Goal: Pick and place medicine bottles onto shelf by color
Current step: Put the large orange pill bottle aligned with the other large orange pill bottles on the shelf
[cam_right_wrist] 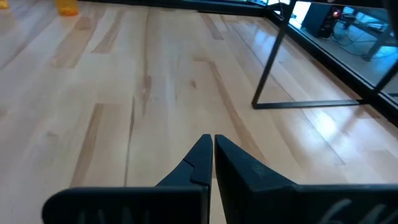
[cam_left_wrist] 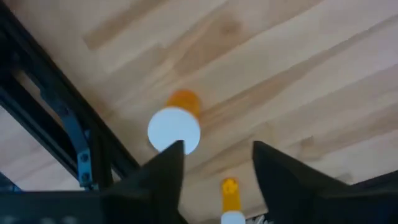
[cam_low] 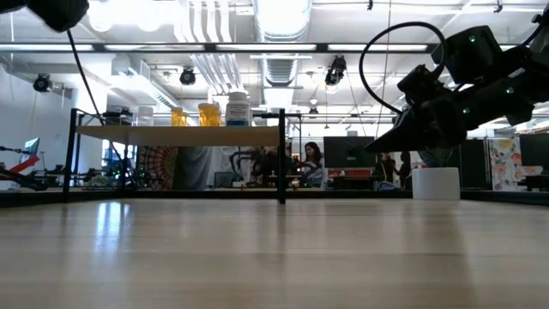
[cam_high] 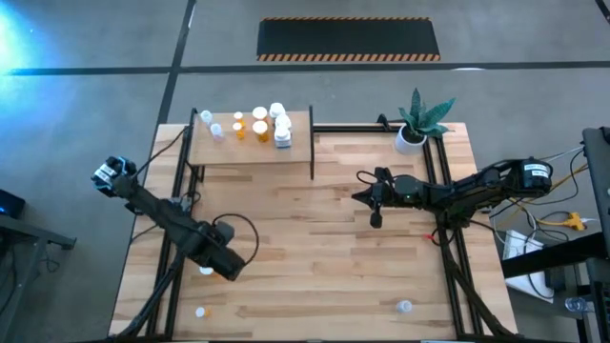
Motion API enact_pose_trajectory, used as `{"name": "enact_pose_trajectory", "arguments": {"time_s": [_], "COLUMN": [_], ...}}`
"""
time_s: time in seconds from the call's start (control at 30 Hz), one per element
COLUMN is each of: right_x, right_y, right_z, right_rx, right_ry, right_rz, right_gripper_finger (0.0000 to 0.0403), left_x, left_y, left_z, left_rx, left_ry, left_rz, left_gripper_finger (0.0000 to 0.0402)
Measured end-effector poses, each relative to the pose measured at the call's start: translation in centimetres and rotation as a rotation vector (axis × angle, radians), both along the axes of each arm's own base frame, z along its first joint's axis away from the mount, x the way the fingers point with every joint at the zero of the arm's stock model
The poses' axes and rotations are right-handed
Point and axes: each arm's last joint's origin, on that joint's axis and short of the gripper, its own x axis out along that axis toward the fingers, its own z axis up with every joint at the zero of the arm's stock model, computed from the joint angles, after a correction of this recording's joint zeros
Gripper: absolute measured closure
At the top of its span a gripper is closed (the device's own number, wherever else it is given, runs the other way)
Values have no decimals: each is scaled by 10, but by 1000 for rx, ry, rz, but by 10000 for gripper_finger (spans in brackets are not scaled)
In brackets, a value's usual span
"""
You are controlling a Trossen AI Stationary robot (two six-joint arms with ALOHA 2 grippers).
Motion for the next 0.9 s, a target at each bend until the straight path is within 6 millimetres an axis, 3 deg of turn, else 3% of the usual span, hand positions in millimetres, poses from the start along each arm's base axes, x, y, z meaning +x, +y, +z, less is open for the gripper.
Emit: {"name": "enact_pose_trajectory", "arguments": {"time_s": [0.13, 0.27, 0.53, 0.9], "right_x": [0, 0, 0, 0], "right_y": [0, 0, 0, 0], "right_z": [0, 0, 0, 0], "right_rx": [2, 2, 6, 3], "right_ry": [0, 0, -1, -1], "right_rz": [7, 7, 6, 7], "right_gripper_finger": [394, 394, 394, 394], "left_x": [-11, -21, -36, -38], "left_y": [-6, -12, -10, -8], "left_z": [-11, -24, -51, -64], "left_rx": [-7, -19, -2, 7], "left_ry": [29, 11, 26, 15], "left_rz": [9, 29, 71, 66], "left_gripper_finger": [165, 133, 129, 132]}}
